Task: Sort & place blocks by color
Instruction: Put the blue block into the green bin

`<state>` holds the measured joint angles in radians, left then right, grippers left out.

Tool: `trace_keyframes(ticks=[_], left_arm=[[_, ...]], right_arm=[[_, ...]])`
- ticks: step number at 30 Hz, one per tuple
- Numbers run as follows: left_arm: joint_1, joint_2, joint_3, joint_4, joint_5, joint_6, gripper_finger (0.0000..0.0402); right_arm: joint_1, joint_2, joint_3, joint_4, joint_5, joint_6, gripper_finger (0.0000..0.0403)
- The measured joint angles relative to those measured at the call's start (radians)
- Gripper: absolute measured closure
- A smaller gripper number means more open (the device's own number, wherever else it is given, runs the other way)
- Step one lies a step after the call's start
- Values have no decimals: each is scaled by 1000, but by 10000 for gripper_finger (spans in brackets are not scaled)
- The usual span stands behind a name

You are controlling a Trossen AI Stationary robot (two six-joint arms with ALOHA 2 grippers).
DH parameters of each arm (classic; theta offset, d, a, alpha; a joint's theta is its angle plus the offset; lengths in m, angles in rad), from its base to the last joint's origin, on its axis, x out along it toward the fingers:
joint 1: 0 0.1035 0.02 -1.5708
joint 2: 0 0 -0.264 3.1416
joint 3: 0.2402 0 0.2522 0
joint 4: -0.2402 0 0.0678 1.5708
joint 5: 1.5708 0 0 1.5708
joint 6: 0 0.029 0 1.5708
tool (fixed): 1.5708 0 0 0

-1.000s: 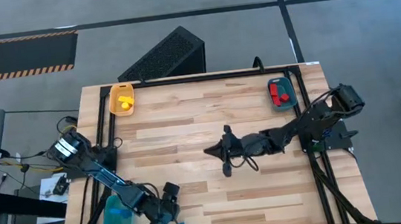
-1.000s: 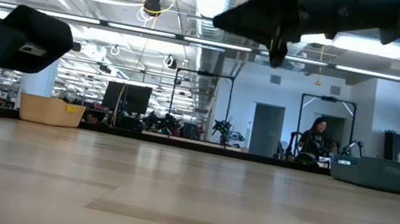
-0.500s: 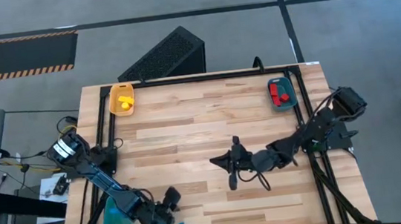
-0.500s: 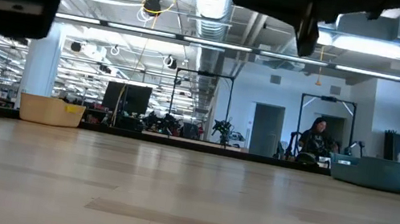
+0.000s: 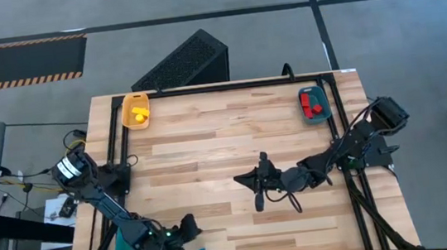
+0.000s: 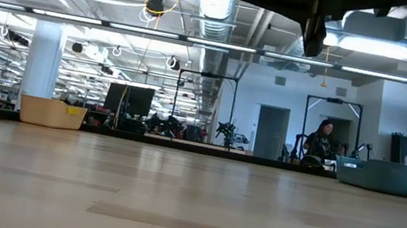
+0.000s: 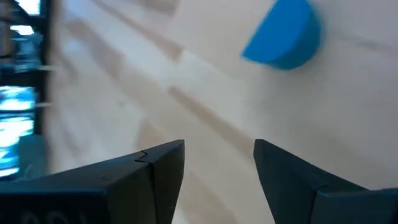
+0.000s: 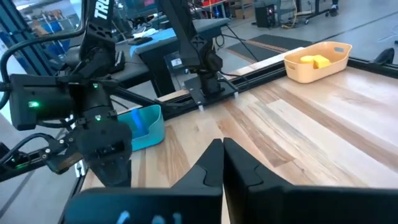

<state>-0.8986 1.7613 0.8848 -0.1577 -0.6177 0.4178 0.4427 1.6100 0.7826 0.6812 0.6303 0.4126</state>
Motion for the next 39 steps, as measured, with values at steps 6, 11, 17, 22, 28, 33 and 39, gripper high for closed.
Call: trace_keyframes(ticks=[6,11,17,22,28,33,39], left_arm=[[14,6,1,153,-42,-256,199],[44,-22,5,218,24,-684,188],[80,-27,5,217,252,-1064,175],[50,21,5,250,262,-972,151],[4,78,5,319,206,-854,98],[-3,91,5,310,187,-846,64],[2,91,5,307,164,-851,83]], right_arm=[[0,0,0,-22,-3,0,387],[0,0,0,-32,-4,0,385],[0,0,0,-33,-6,0,383],[0,0,0,-35,-23,31,385],[3,0,0,-40,-58,70,382],[1,0,0,-36,-57,71,384],[-2,0,0,-34,-56,70,384]])
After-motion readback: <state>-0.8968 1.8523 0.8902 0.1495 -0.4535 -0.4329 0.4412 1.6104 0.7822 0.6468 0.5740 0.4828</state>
